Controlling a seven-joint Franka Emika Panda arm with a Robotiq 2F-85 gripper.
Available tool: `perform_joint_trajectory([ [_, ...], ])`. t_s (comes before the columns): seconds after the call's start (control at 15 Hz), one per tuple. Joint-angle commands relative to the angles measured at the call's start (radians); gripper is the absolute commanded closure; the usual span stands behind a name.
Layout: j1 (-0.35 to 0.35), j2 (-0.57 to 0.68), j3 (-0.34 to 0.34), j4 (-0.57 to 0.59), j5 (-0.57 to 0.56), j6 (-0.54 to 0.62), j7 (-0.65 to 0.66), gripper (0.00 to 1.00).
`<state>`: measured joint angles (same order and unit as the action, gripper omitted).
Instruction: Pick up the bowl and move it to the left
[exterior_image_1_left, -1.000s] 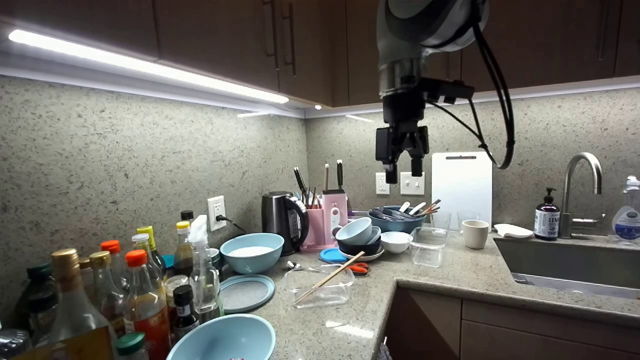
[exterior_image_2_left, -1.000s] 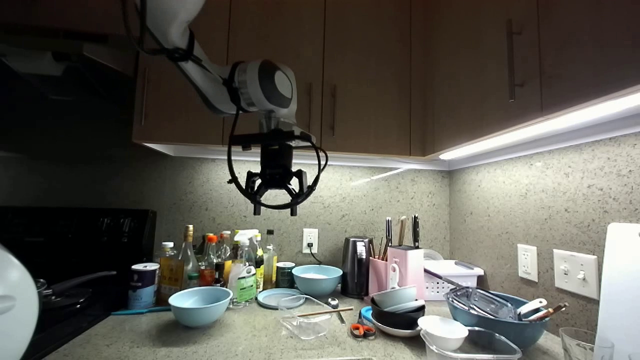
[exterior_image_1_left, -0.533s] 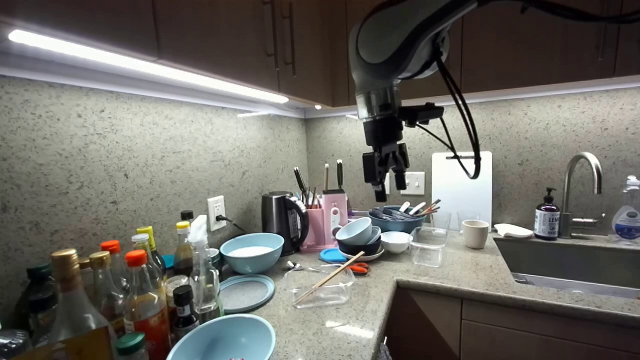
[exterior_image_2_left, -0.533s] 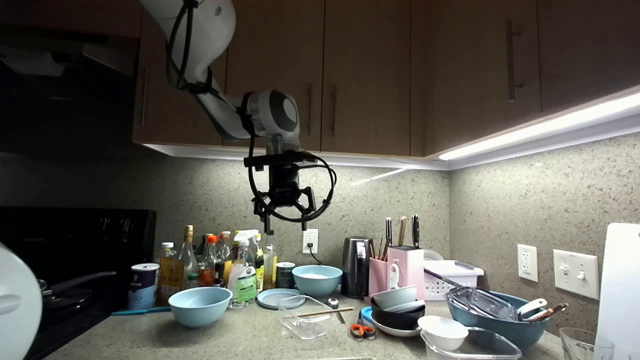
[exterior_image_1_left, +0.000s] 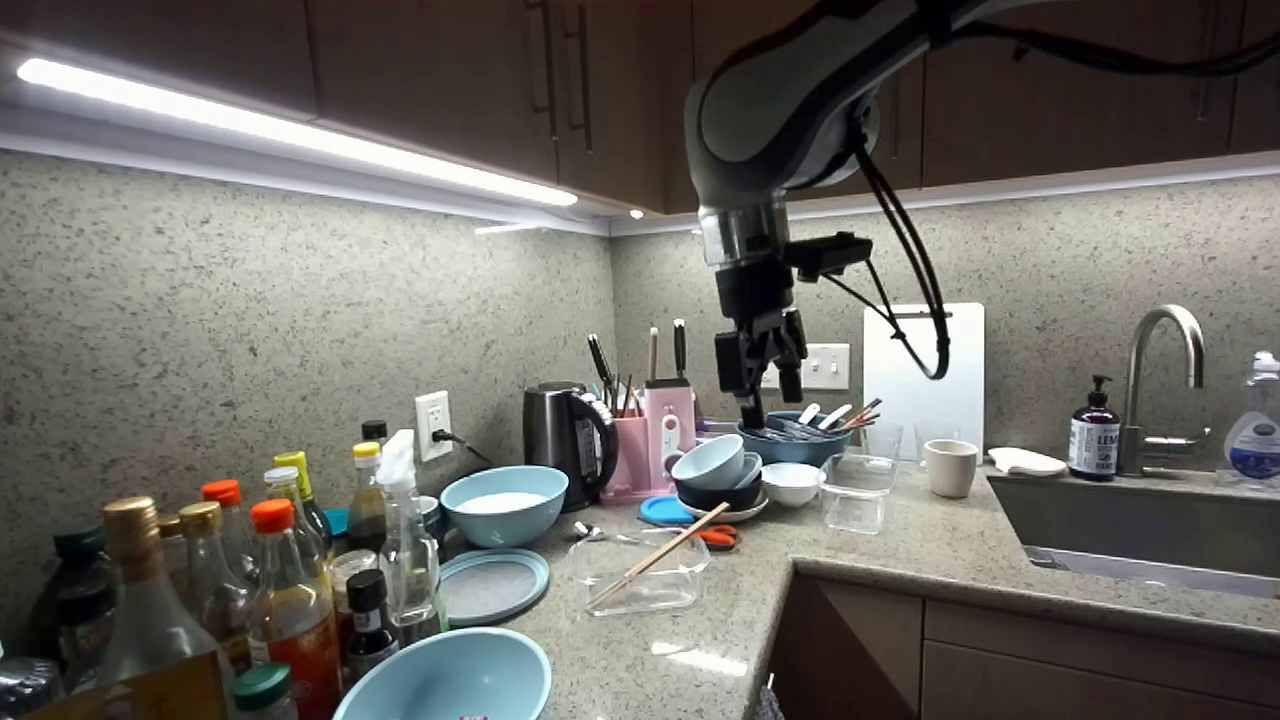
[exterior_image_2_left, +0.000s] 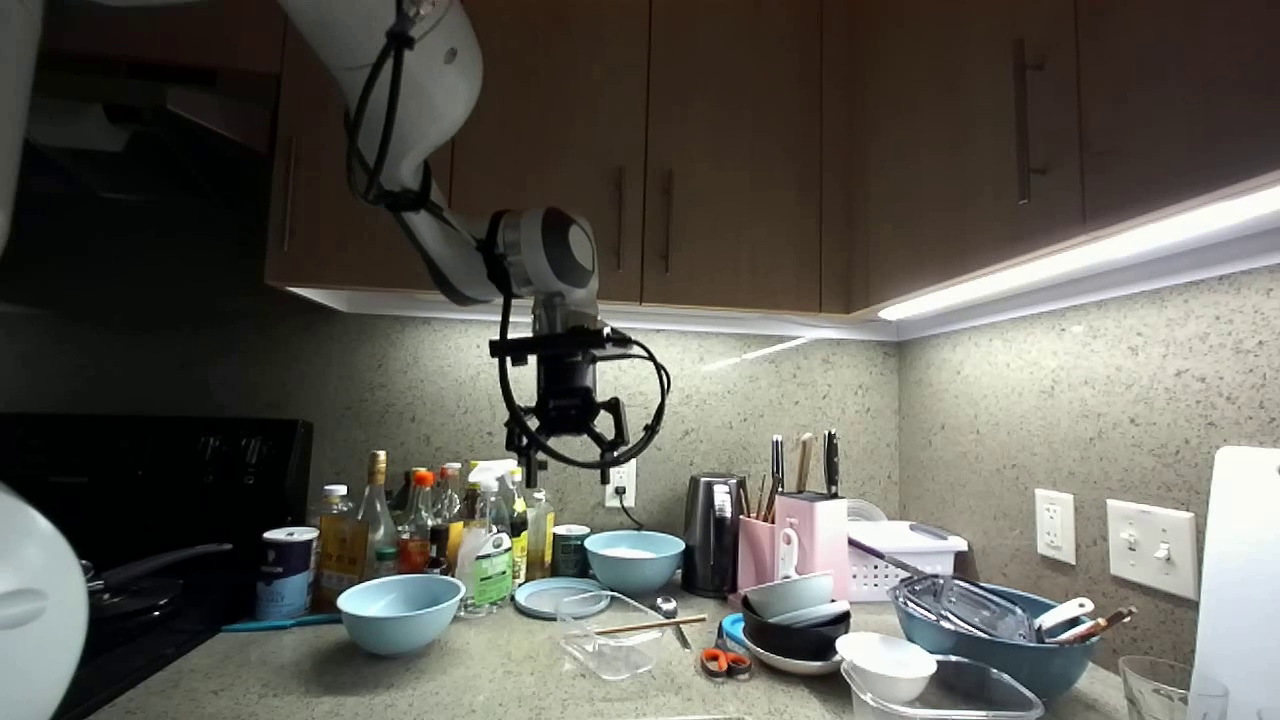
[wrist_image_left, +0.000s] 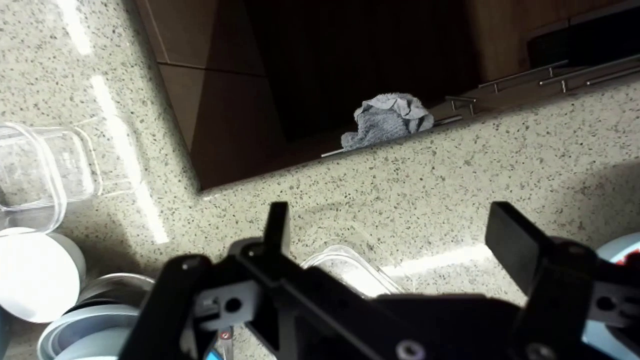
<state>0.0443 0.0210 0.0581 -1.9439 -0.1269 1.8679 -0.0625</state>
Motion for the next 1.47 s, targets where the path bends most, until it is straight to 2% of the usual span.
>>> perform_joint_trajectory([
  [0.0,0.014,0.18,0.006,0.089,-0.056,0.054,-0.019,0.0],
  [0.27,0.034,0.375,-0.001,0.243,-0.12,0.022,-0.033,0.0],
  [0.4,0.038,0.432,-0.007,0.31,-0.13,-0.006,-0.045,0.0],
  [0.47,0.035,0.384,-0.003,0.231,-0.104,0.043,-0.01,0.0],
  [0.73,0.037,0.442,-0.007,0.305,-0.111,0.017,-0.015,0.0],
  [0.87,0.026,0.45,0.014,0.293,-0.095,0.039,-0.089,0.0],
  [1.0,0.036,0.503,0.022,0.335,-0.119,0.043,-0.15,0.0],
  [1.4,0.114,0.685,0.039,0.528,-0.23,0.01,-0.319,0.0],
])
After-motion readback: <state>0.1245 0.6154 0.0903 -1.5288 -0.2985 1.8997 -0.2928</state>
